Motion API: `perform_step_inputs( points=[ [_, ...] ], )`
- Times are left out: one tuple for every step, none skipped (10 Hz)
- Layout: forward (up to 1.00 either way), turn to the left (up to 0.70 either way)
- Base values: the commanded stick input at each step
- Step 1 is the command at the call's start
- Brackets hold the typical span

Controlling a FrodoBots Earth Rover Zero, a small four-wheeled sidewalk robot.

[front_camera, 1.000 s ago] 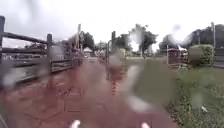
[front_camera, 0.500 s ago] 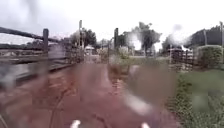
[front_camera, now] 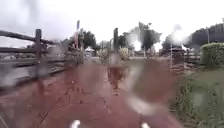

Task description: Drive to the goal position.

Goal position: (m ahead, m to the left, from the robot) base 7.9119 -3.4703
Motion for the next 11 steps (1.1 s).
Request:
perform_step_inputs(
  points=[
    [0.70,0.00],
    [0.70,0.00],
    [0.70,0.00],
    [0.70,0.00],
    [0.70,0.00],
    [0.70,0.00],
    [0.70,0.00],
    [0.70,0.00],
    [0.70,0.00],
    [0.65,-0.03],
    [0.37,-0.21]
  ],
)
